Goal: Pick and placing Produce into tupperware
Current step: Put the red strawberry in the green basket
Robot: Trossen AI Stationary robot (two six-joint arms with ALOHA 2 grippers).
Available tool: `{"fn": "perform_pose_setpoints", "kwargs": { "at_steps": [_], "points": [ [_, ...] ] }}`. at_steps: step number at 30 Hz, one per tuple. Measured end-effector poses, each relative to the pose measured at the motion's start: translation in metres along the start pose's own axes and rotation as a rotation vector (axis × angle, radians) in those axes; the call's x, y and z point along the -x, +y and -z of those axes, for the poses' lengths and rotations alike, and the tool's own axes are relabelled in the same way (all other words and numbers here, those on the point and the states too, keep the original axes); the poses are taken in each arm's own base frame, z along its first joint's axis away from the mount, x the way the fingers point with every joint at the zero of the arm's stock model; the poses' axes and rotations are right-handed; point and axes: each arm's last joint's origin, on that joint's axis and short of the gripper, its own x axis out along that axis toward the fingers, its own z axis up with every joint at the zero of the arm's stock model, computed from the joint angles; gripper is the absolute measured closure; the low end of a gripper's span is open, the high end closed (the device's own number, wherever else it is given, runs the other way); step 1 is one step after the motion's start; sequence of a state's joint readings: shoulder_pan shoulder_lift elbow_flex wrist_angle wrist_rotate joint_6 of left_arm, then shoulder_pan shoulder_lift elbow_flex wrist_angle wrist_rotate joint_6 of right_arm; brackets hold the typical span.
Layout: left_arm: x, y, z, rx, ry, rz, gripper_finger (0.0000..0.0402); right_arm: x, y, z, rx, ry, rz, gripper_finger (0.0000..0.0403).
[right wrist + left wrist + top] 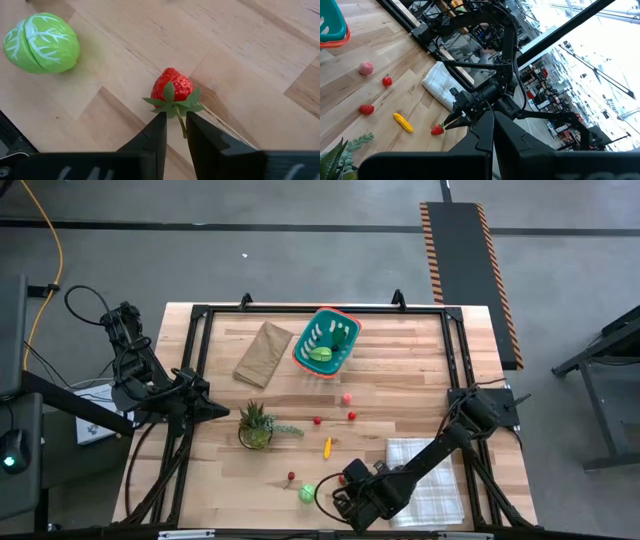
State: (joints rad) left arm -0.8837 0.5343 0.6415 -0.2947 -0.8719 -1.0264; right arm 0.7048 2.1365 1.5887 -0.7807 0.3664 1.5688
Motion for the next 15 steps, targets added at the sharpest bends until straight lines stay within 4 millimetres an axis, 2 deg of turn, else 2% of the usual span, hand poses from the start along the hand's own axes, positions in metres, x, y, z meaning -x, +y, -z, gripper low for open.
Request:
{"fn": "perform_pose_setpoints", "kwargs": {
  "at_steps": [7,15],
  "points": [
    [0.0000,0.0000,0.0000,0.000,0.000,0.000,0.0401,0.0002,0.0024,0.0005,-0.009,0.019,-0.024,0.0358],
    [0.0000,0.0000,0.0000,0.001,0.000,0.000,0.0401,0.0002,0.0021,0.0005,-0.007,0.020,-0.021,0.0359]
  ]
}}
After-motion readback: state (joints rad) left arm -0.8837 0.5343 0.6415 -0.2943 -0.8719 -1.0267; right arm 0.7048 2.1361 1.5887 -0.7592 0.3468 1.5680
